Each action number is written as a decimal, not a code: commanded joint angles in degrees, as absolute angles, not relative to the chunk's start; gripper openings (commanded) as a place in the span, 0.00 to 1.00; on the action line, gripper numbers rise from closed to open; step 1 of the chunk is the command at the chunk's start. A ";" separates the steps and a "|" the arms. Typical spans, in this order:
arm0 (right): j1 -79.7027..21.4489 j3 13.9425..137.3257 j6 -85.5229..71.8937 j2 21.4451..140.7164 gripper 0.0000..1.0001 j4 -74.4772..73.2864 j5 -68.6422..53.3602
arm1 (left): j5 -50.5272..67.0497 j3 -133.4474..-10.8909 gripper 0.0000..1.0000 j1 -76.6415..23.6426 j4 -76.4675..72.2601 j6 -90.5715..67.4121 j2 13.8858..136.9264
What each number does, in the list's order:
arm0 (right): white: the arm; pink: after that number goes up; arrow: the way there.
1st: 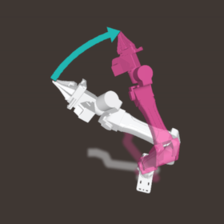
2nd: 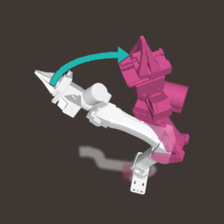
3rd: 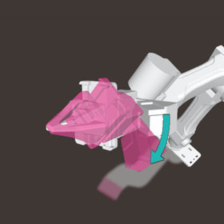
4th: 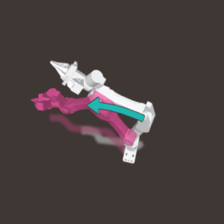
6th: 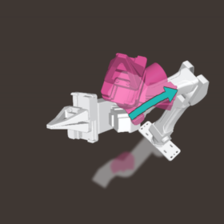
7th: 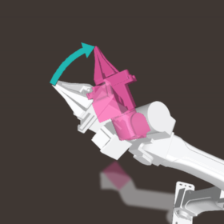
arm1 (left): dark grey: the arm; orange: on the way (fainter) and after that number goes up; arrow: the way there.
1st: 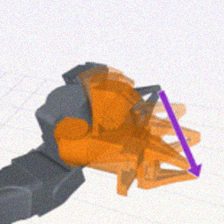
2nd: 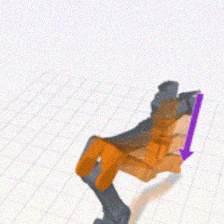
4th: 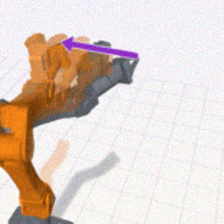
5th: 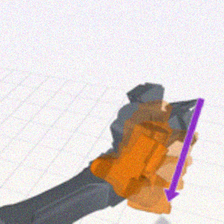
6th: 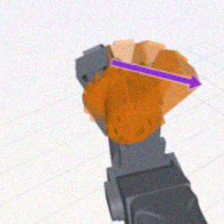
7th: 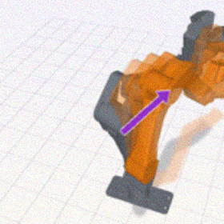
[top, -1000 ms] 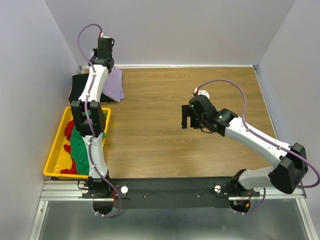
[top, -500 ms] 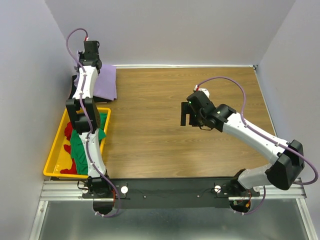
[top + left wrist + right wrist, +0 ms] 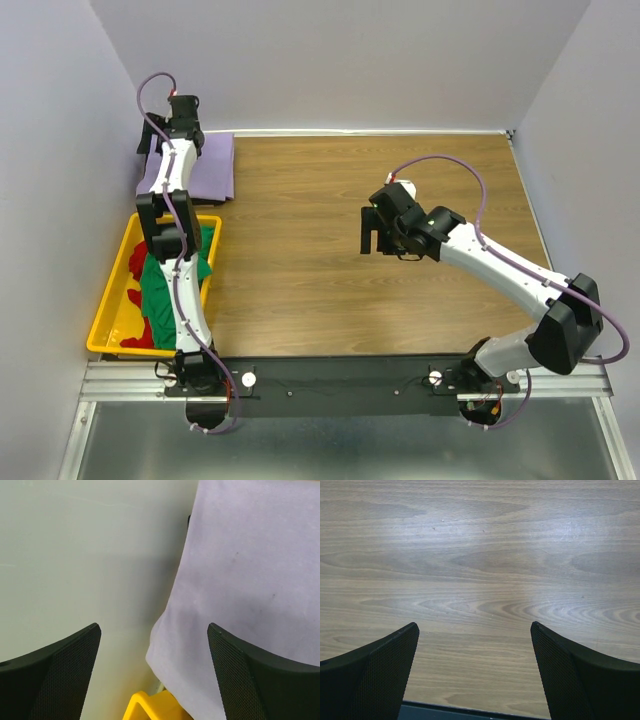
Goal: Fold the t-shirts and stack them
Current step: Reset both grippers
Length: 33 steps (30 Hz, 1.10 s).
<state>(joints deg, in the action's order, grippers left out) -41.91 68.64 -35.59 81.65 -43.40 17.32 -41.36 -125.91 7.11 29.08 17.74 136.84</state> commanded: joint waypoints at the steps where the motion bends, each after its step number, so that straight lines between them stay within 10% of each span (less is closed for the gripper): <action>1: -41.75 69.17 -36.65 81.12 0.98 -45.26 19.78 | -43.68 -127.26 0.94 7.73 29.44 15.12 133.07; 7: -41.66 68.03 -36.13 78.49 0.99 -45.18 25.39 | -29.06 -127.01 0.94 6.07 35.41 3.36 124.75; 18: -41.75 67.06 -34.02 65.24 1.00 -45.61 39.01 | 17.22 -84.25 0.95 -8.06 11.44 -16.16 77.93; 33: -41.75 59.60 -33.04 36.06 1.00 -45.53 45.43 | -18.67 -55.35 0.97 -10.19 32.49 -25.29 11.64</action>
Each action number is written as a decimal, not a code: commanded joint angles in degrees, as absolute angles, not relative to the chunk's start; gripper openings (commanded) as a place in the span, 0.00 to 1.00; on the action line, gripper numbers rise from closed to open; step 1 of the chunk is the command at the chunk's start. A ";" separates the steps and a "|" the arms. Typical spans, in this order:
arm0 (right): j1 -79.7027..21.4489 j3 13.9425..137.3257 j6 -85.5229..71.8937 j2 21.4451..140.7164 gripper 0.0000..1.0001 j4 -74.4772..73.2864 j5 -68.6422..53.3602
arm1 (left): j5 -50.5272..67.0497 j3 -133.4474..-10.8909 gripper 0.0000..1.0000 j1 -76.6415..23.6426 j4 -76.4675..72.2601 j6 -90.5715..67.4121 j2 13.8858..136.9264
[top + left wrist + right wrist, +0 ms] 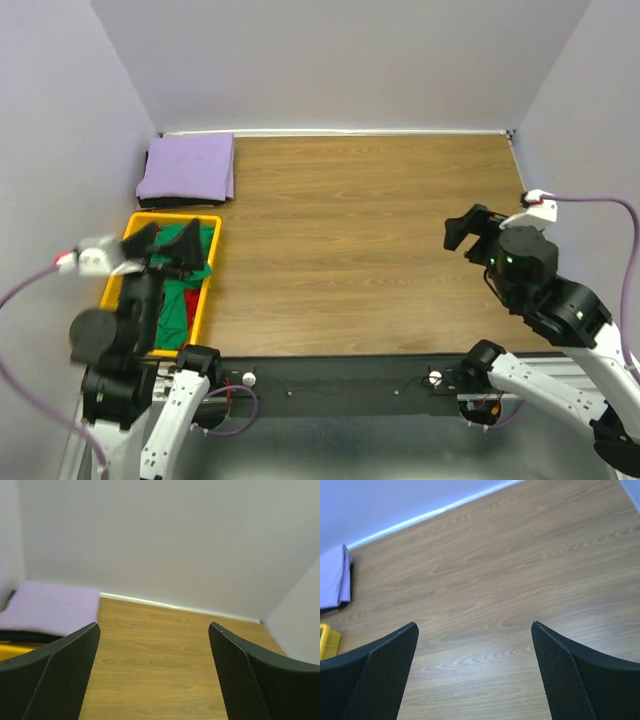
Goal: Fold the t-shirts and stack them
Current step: Reset both grippers
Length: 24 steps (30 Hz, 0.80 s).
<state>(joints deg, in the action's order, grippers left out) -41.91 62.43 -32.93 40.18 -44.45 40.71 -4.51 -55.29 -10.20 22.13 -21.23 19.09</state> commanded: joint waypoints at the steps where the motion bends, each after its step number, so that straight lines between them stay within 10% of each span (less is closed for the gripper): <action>1: -41.75 58.81 -33.31 34.73 1.00 -45.61 45.61 | -20.55 -55.46 0.97 -10.28 32.61 -25.92 9.51; 24: -41.75 50.45 -37.18 18.98 1.00 -45.53 48.34 | -24.87 -43.07 0.95 -11.16 26.02 -34.19 -3.34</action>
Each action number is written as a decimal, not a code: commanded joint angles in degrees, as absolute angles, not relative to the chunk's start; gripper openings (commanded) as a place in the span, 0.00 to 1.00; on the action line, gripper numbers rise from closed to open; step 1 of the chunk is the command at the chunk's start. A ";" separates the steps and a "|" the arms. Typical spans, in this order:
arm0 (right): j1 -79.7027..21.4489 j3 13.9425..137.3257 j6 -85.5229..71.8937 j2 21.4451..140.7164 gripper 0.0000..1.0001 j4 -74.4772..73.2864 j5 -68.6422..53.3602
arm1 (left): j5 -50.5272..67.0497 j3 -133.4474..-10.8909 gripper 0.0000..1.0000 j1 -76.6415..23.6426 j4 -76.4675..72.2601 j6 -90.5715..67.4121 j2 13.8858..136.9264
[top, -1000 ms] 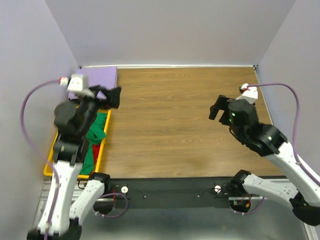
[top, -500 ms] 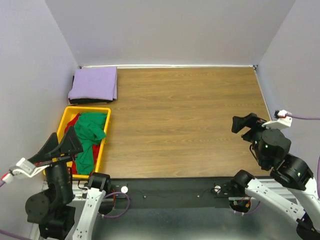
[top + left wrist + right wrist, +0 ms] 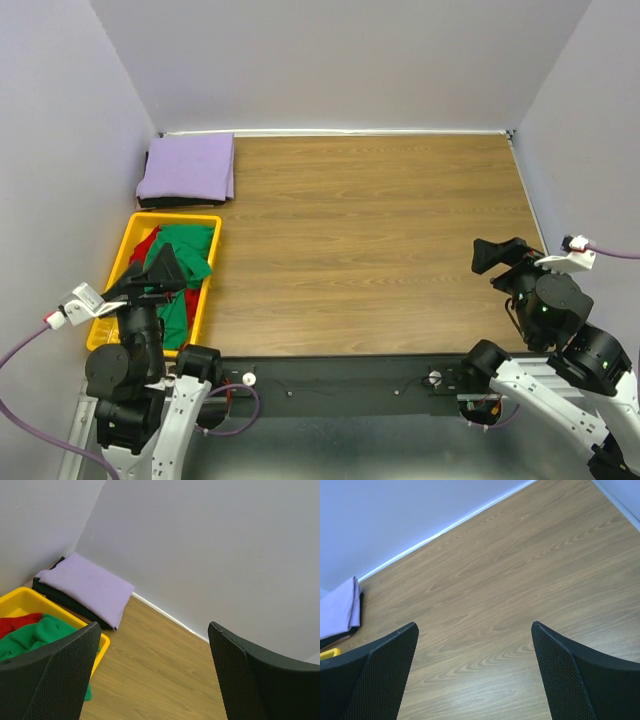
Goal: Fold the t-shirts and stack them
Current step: Reset both grippers
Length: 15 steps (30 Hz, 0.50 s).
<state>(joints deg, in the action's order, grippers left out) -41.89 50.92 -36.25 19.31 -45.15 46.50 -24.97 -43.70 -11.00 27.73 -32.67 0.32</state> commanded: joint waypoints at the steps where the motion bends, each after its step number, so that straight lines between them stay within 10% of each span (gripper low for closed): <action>1: -41.66 50.36 -37.00 19.16 1.00 -45.53 48.51 | -24.79 -42.89 0.95 -11.16 25.93 -34.28 -3.43; 15: -41.75 49.57 -36.91 20.56 1.00 -45.53 48.16 | -24.70 -41.13 0.94 -11.07 23.12 -32.26 -0.62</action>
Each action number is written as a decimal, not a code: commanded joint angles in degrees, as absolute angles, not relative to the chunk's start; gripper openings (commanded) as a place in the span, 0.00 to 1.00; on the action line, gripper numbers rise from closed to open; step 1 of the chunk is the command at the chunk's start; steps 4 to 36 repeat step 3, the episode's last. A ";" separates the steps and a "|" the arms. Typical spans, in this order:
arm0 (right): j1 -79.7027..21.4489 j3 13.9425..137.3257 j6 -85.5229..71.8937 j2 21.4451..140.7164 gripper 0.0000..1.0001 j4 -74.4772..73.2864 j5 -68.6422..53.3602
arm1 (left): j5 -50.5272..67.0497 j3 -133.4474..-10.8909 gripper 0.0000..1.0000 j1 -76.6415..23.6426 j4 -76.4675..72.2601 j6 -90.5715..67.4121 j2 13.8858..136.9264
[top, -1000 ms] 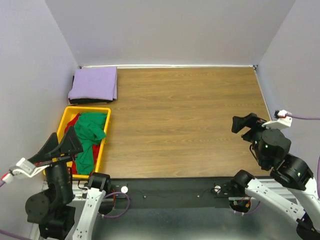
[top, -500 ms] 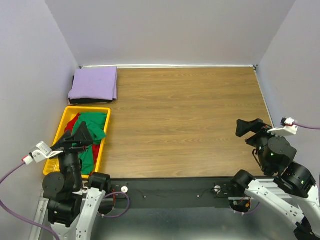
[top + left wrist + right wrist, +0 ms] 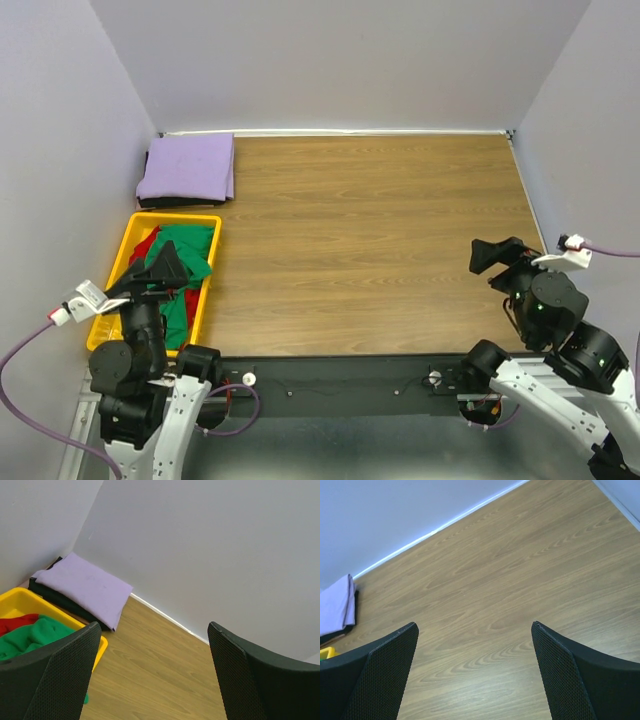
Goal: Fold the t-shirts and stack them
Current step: Reset both grippers
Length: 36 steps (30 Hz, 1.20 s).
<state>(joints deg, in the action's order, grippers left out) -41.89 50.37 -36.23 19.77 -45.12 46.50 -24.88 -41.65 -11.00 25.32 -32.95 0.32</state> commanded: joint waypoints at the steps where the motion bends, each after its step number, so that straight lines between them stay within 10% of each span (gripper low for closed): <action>1: -41.66 49.57 -36.74 20.65 1.00 -45.53 47.99 | -24.61 -41.05 0.94 -11.07 22.85 -31.82 -0.53; 36: -41.75 49.66 -36.74 21.44 1.00 -45.53 47.64 | -23.91 -41.13 0.94 -11.08 22.33 -31.20 1.58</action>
